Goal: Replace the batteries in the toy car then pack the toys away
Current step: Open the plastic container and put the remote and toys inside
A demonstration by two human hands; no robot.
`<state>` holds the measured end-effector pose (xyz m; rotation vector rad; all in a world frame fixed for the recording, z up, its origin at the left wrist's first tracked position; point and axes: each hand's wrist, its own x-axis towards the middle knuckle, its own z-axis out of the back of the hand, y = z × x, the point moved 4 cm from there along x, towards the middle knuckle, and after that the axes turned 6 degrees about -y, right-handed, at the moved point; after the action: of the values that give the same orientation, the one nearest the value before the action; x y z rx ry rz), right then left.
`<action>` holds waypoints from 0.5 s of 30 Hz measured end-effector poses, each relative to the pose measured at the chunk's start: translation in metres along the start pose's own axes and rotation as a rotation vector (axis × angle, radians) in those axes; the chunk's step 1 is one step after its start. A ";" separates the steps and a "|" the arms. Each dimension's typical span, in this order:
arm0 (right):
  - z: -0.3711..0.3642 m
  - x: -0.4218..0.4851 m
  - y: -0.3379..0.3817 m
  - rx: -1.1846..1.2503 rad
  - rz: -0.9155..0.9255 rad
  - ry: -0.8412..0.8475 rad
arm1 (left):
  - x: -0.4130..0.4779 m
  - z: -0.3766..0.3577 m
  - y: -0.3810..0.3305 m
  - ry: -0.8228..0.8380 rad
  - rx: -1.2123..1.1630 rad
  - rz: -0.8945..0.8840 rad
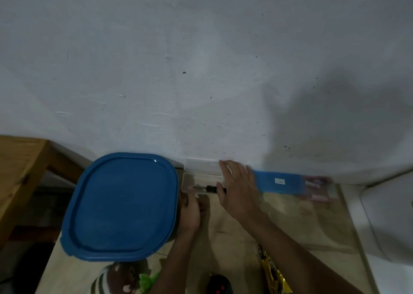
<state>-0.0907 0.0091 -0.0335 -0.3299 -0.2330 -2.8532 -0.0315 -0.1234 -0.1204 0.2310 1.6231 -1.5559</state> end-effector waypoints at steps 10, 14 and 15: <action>-0.022 -0.025 0.003 0.002 0.097 0.182 | 0.008 -0.001 0.006 0.018 -0.094 -0.025; -0.026 -0.025 0.003 -0.030 0.102 0.173 | 0.071 -0.017 0.070 -0.050 0.003 -0.043; -0.027 -0.023 0.003 -0.040 0.096 0.181 | 0.084 -0.020 0.079 -0.062 -0.003 -0.046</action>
<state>-0.0733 0.0068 -0.0651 -0.0870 -0.1220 -2.7734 -0.0402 -0.1237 -0.2370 0.1432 1.5924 -1.5806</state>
